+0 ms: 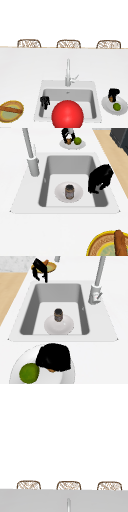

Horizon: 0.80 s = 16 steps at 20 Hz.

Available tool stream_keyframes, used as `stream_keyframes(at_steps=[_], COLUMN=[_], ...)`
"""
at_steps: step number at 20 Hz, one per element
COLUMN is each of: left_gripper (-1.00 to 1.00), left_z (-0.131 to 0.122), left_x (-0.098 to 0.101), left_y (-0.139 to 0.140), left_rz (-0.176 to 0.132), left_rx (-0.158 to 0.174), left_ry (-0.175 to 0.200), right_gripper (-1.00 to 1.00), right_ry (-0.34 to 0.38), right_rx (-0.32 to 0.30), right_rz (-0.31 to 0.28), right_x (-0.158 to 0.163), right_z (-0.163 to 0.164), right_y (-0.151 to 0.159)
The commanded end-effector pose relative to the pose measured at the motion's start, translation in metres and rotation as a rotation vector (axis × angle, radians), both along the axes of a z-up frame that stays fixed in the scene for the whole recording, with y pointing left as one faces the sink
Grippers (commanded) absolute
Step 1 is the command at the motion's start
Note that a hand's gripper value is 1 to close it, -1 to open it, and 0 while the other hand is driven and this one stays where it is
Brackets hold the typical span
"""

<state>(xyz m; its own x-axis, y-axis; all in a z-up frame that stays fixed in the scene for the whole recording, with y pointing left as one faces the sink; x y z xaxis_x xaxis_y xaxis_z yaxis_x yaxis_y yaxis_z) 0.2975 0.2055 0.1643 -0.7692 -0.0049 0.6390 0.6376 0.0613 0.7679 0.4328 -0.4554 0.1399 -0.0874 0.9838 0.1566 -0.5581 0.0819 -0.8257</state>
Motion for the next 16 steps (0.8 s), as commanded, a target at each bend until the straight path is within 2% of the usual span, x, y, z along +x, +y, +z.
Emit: stream_keyframes(at_steps=[1, 4, 8, 9, 11, 16], left_gripper=[0.0, 0.0, 0.0, 0.0, 0.0, 0.0], left_z=[0.0, 0.0, 0.0, 0.0, 0.0, 0.0], left_x=[0.0, 0.0, 0.0, 0.0, 0.0, 0.0], left_y=[0.0, 0.0, 0.0, 0.0, 0.0, 0.0], left_rz=[0.0, 0.0, 0.0, 0.0, 0.0, 0.0], left_rx=[0.0, 0.0, 0.0, 0.0, 0.0, 0.0], left_ry=[0.0, 0.0, 0.0, 0.0, 0.0, 0.0], right_gripper=[1.0, 1.0, 1.0, -1.0, -1.0, -1.0], right_ry=[-0.025, -0.02, 0.028, 0.045, 0.099, 0.128], right_rx=[0.0, 0.002, 0.008, 0.011, 0.027, 0.022], right_rz=[0.006, 0.001, 0.014, 0.012, 0.004, 0.018], right_x=[0.007, 0.017, 0.02, 0.022, 0.023, 0.023], right_z=[-0.019, -0.026, -0.029, -0.027, -0.009, 0.013], right_y=[-0.001, 0.0, -0.004, -0.004, -0.007, -0.011])
